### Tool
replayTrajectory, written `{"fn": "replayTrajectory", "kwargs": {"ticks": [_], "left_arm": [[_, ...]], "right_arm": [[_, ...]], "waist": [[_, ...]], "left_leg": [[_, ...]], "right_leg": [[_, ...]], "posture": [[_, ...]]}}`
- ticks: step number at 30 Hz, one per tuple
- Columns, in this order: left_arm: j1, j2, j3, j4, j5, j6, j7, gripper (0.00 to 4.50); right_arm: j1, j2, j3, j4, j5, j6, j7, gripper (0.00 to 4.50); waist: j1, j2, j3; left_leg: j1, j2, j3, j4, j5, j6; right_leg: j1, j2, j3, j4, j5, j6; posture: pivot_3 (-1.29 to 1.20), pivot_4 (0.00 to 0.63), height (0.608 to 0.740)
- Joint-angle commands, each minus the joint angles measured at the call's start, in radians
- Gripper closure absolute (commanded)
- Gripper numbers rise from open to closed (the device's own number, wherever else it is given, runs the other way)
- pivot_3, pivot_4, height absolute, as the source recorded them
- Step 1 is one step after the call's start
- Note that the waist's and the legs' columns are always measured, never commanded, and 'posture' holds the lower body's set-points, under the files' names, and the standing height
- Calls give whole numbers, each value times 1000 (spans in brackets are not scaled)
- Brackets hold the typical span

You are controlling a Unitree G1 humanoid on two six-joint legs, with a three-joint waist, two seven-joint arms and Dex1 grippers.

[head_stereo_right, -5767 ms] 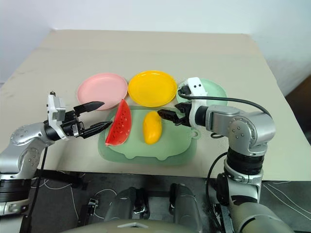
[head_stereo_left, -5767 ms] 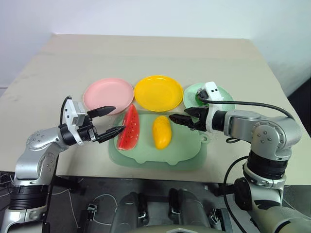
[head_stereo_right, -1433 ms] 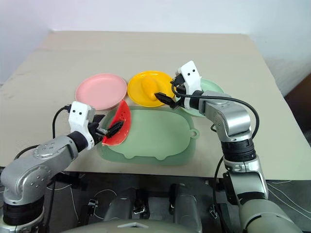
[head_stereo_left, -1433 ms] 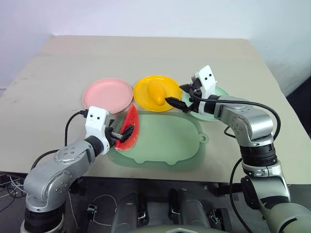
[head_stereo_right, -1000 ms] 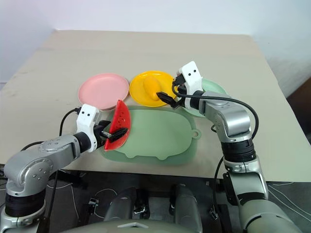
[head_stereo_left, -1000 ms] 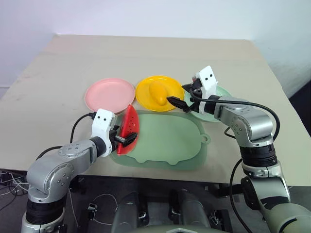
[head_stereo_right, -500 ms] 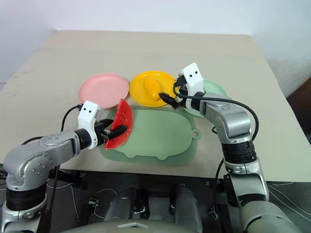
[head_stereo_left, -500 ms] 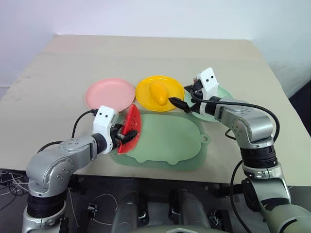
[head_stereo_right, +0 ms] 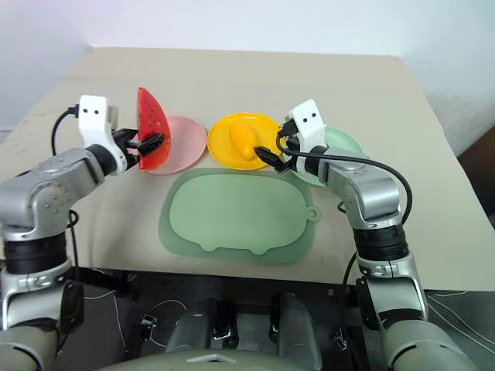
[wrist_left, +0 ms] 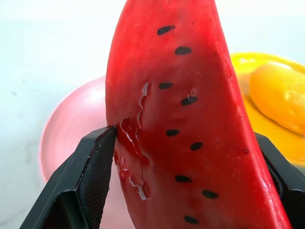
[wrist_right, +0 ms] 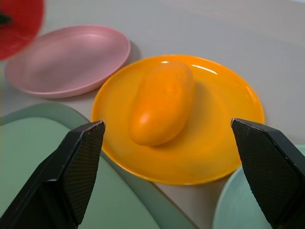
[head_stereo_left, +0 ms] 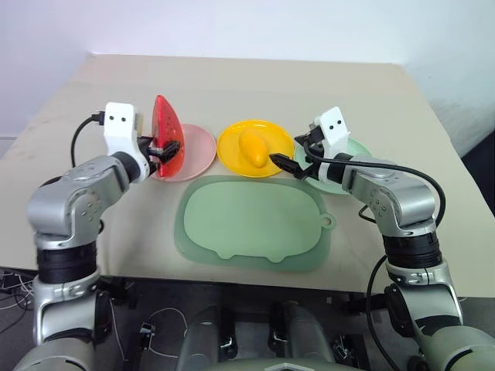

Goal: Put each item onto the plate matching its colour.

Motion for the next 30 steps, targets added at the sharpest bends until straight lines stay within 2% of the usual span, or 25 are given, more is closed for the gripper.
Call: {"fn": "replayTrajectory", "kwargs": {"ticks": [1, 6, 16, 17, 19, 24, 30], "left_arm": [[-73, -21, -10, 111, 59, -122, -24, 1185], [-141, -69, -24, 328, 121, -211, -35, 1185], [-189, -103, -16, 531, 187, -286, -30, 1185], [-192, -104, -13, 535, 187, -285, -33, 475], [-191, -95, -24, 527, 196, -292, -49, 20], [-179, -84, -25, 472, 200, -275, -78, 20], [-132, -42, -8, 253, 181, -181, -89, 20]], "right_arm": [[-1, -13, -22, -44, -2, -21, -4, 0], [6, -29, -32, -45, -13, -24, -8, 0], [19, -54, -50, -57, -16, -20, -20, 0], [21, -56, -52, -60, -15, -19, -19, 0], [25, -57, -55, -62, -16, -16, -22, 0], [31, -58, -53, -65, -17, -12, -26, 0], [33, -60, -58, -62, -14, -15, -24, 0]], "waist": [[-3, 0, 0], [-6, 0, 0], [-5, 0, 0], [-5, 0, 0], [-5, 0, 0], [-7, 0, 0], [-8, 0, 0]], "left_leg": [[0, 0, 0, 0, 0, 0], [0, 0, 0, 0, 0, 0], [0, 0, 0, 1, 1, 3], [0, 0, 0, 1, 1, 2], [0, 0, 0, 1, 1, 2], [0, 0, 0, 1, 1, 2], [0, 0, 0, 1, 1, 3]], "right_leg": [[0, 0, 0, 0, 0, 0], [-1, 0, 0, 1, 0, 0], [-1, 0, 0, 3, 0, 0], [-1, 0, 0, 3, 0, 0], [-1, -1, 0, 3, 0, 0], [-1, 0, 0, 4, 0, 0], [-2, -1, 0, 5, 0, 0]], "posture": [[0, 150, 696], [0, 150, 696], [0, 150, 696], [0, 150, 696], [0, 150, 696], [0, 150, 696], [0, 150, 696]]}}
